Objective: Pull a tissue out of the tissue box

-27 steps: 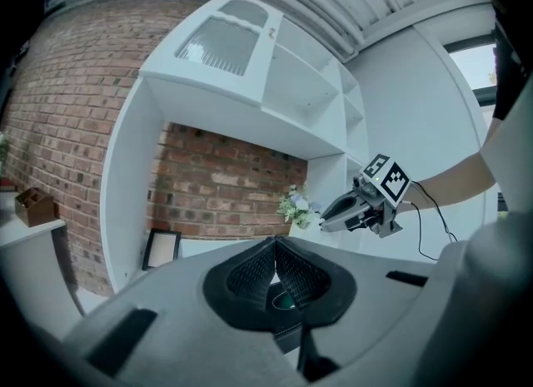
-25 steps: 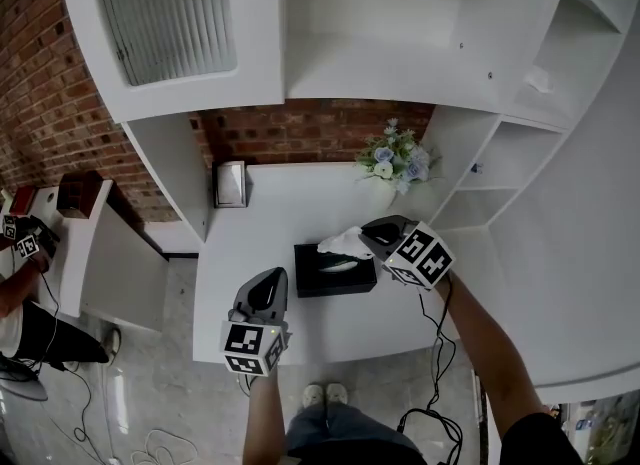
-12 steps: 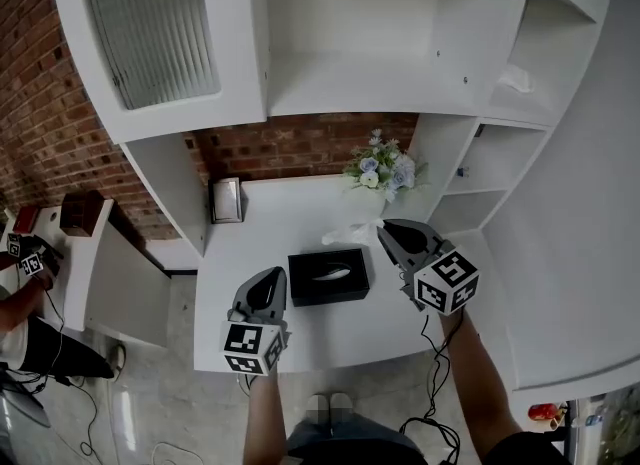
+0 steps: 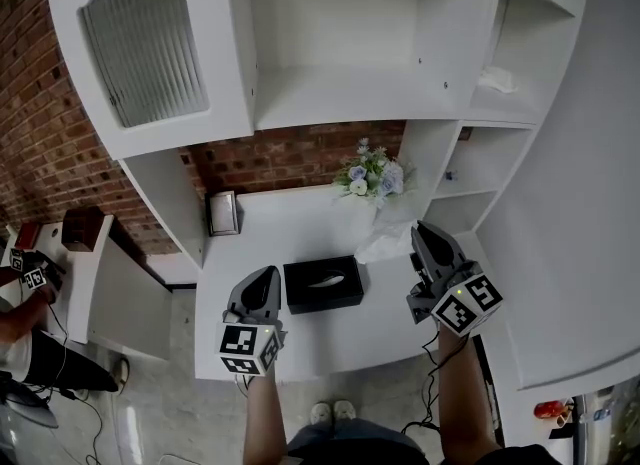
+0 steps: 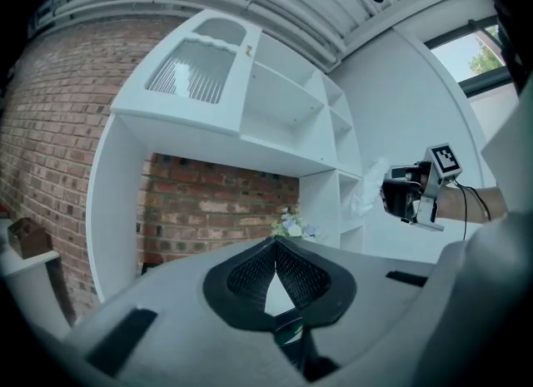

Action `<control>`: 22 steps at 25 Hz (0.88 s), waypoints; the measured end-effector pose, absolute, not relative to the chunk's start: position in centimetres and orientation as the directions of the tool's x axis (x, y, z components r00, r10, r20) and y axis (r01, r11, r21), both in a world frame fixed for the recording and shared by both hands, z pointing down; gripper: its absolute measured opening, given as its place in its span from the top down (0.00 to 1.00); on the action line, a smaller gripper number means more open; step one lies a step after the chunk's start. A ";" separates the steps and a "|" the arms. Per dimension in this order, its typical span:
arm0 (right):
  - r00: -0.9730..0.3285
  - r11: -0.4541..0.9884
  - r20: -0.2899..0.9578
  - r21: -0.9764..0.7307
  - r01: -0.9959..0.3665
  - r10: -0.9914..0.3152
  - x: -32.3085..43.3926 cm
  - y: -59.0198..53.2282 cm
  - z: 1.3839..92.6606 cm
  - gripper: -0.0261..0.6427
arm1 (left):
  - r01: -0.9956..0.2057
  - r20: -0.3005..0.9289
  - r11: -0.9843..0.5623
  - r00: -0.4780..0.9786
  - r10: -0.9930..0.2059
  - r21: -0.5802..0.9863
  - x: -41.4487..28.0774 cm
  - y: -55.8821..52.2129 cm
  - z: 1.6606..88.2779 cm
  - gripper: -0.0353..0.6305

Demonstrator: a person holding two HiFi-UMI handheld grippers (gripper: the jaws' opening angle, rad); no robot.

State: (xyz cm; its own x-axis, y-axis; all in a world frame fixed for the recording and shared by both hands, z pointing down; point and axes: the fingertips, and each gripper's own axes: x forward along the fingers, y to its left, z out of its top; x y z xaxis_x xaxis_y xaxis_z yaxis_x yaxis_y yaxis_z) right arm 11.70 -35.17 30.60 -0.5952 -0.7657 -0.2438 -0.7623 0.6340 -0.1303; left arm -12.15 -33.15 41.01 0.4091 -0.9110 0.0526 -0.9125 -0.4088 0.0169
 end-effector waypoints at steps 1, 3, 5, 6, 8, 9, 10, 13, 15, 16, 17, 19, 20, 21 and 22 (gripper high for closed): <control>-0.583 0.628 -0.262 -0.141 -0.766 -0.770 12.0 -34.8 30.3 0.96 | -0.912 0.047 -0.411 0.411 -0.910 0.014 -12.0 -33.1 40.7 0.94; -0.558 0.615 -0.292 -0.161 -0.772 -0.777 12.5 -34.3 30.0 0.96 | -0.910 0.037 -0.414 0.414 -0.910 0.009 -11.8 -33.1 40.2 0.94; -0.535 0.601 -0.312 -0.176 -0.780 -0.785 13.0 -34.1 29.8 0.96 | -0.911 0.028 -0.413 0.413 -0.910 0.004 -11.7 -33.0 39.8 0.94; -0.524 0.594 -0.319 -0.181 -0.784 -0.789 13.3 -34.0 29.8 0.96 | -0.911 0.023 -0.412 0.412 -0.911 0.001 -11.7 -33.0 39.6 0.94; -0.504 0.581 -0.334 -0.189 -0.792 -0.796 13.9 -33.8 29.7 0.96 | -0.913 0.011 -0.408 0.408 -0.913 -0.005 -11.6 -32.9 39.2 0.94; -0.493 0.573 -0.341 -0.191 -0.797 -0.800 14.2 -33.7 29.7 0.96 | -0.914 0.004 -0.406 0.406 -0.914 -0.007 -11.6 -32.8 38.9 0.94; -0.482 0.565 -0.347 -0.194 -0.802 -0.804 14.5 -33.6 29.7 0.96 | -0.914 -0.001 -0.405 0.405 -0.914 -0.008 -11.7 -32.8 38.7 0.94; -0.454 0.539 -0.346 -0.206 -0.817 -0.821 15.5 -33.4 30.5 0.96 | -0.917 -0.010 -0.399 0.399 -0.917 -0.014 -11.8 -32.7 38.3 0.94; -0.440 0.521 -0.333 -0.214 -0.826 -0.834 16.0 -33.2 31.3 0.96 | -0.918 -0.011 -0.397 0.397 -0.918 -0.020 -11.8 -32.7 38.1 0.94; -0.435 0.513 -0.325 -0.216 -0.830 -0.840 16.3 -33.2 31.7 0.96 | -0.918 -0.012 -0.396 0.397 -0.918 -0.022 -11.8 -32.7 38.0 0.94; -0.431 0.506 -0.315 -0.218 -0.834 -0.846 16.4 -33.1 32.2 0.96 | -0.918 -0.013 -0.396 0.396 -0.918 -0.023 -11.8 -32.7 38.0 0.94; -0.425 0.493 -0.293 -0.222 -0.841 -0.856 16.6 -33.0 33.2 0.96 | -0.918 -0.014 -0.395 0.395 -0.918 -0.024 -11.8 -32.7 37.8 0.94; -0.423 0.488 -0.281 -0.223 -0.844 -0.861 16.7 -33.0 33.7 0.96 | -0.918 -0.014 -0.395 0.395 -0.918 -0.025 -11.8 -32.7 37.8 0.94; -0.422 0.482 -0.268 -0.223 -0.847 -0.866 16.7 -33.0 34.2 0.96 | -0.918 -0.014 -0.395 0.395 -0.918 -0.026 -11.8 -32.6 37.8 0.94; -0.422 0.479 -0.257 -0.224 -0.849 -0.869 16.6 -32.9 34.7 0.96 | -0.918 -0.014 -0.395 0.395 -0.919 -0.026 -11.8 -32.6 37.9 0.94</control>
State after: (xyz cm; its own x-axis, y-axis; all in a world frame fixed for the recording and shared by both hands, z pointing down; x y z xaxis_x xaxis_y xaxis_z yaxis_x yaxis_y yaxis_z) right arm 16.62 -32.93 34.69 -0.4224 -0.8693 -0.2567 -0.8489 0.4786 -0.2242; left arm -11.81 -32.59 37.87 0.3952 -0.9185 -0.0137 -0.9184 -0.3948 -0.0257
